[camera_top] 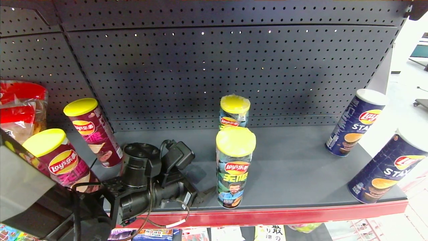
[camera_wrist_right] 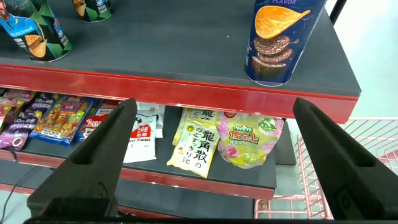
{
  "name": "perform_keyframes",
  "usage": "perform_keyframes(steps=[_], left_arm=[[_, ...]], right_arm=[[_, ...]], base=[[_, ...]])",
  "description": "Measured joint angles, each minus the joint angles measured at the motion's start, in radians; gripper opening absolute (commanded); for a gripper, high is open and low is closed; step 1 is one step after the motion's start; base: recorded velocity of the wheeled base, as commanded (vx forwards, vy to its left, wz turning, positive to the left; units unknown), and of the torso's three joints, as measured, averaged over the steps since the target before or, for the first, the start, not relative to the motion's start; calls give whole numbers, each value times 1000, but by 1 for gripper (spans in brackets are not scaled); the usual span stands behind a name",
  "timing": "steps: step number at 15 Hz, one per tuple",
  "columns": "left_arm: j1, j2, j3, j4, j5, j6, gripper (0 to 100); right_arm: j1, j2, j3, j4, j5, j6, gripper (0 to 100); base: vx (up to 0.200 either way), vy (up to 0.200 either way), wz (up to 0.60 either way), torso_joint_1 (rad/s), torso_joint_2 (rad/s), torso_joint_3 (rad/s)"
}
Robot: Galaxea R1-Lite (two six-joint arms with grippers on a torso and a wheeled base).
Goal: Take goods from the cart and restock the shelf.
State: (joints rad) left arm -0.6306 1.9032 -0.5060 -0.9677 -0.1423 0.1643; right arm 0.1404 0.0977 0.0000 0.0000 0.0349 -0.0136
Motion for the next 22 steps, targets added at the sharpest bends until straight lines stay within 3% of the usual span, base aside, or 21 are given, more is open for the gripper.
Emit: perform_keyframes(steps=[4,7,10,12,14,16,17,22], left_arm=[[1,-11,16,-2,1,-3,100],[2,-86,93,6,33,-3,100],[3,-243,174,116,90,-5,100],[11,-388,197,288,107,-5,100],[18,-556,193,577,117,-5,100],[24,-726,141,961,123,-3,100],[26,-787,106,1054,129,-1,100],[29,-1006,46,1224,183,1,100]], right_arm=[[0,0,0,0,0,0,100],[0,0,0,0,1,0,100],[0,0,0,0,3,2,100],[0,0,0,0,3,2,100],[0,0,0,0,3,3,100],[0,0,0,0,5,5,100],[0,0,0,0,6,7,100],[0,0,0,0,6,10,100]], base=[[0,0,0,0,0,0],[0,0,0,0,0,0],[0,0,0,0,0,0],[0,0,0,0,0,0],[0,0,0,0,0,0],[0,0,0,0,0,0],[0,0,0,0,0,0],[0,0,0,0,0,0]])
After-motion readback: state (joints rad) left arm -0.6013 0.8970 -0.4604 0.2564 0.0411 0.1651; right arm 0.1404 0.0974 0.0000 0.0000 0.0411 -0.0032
